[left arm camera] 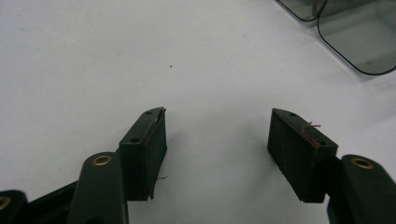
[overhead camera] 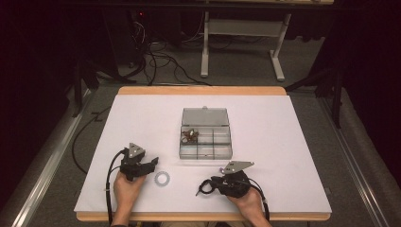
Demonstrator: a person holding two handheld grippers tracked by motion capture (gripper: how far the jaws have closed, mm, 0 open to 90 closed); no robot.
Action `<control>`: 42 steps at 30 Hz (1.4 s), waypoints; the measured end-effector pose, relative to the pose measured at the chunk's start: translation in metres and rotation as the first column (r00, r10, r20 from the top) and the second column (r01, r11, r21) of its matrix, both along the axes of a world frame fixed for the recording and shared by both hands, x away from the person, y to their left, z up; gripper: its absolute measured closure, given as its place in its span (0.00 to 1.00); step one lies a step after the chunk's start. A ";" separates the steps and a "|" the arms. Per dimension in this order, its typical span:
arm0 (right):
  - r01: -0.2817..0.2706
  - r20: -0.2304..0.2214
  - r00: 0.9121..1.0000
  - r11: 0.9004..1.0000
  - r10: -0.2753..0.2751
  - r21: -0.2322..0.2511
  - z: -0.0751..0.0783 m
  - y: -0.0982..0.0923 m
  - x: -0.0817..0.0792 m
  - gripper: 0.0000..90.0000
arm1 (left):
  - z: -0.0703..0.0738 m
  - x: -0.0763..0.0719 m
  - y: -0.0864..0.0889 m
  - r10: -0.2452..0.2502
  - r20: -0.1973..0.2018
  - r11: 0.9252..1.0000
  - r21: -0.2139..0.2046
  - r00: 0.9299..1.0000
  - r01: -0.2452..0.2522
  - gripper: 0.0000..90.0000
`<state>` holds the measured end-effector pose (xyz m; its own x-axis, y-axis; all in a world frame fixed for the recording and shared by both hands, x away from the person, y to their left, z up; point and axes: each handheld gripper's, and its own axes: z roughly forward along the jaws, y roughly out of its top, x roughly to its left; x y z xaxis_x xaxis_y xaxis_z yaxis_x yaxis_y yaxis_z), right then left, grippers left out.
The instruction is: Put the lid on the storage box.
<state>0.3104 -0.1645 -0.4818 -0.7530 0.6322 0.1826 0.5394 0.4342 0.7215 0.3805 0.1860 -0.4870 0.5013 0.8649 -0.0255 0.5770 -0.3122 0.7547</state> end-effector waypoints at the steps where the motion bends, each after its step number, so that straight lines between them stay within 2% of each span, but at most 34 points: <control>1: 0.001 0.004 1.000 1.000 -0.001 0.003 0.000 0.000 -0.001 0.88 | 0.000 0.000 0.000 0.000 0.000 1.000 -0.001 1.000 0.000 0.42; 7: 0.000 0.024 1.000 1.000 0.000 -0.014 0.000 0.001 -0.002 0.91 | 0.000 0.000 0.000 0.000 0.000 1.000 -0.001 1.000 0.000 0.42; 10: -0.004 0.046 0.999 0.999 0.006 -0.039 0.003 0.002 -0.003 0.92 | 0.000 0.000 0.000 -0.001 0.000 1.000 0.000 1.000 0.001 0.42; 23: 0.030 0.108 0.994 0.999 -0.027 -0.022 0.022 -0.013 0.002 0.92 | 0.000 0.000 0.000 -0.002 0.000 1.000 -0.001 1.000 0.002 0.41; 39: 0.094 0.144 0.985 0.996 -0.092 -0.011 0.042 -0.030 0.016 0.92 | 0.000 0.000 0.000 -0.003 -0.001 1.000 -0.002 1.000 0.003 0.41; 42: 0.110 0.135 0.985 0.994 -0.108 -0.001 0.043 -0.033 0.020 0.92 | 0.000 0.000 0.000 -0.003 -0.002 1.000 -0.002 1.000 0.003 0.41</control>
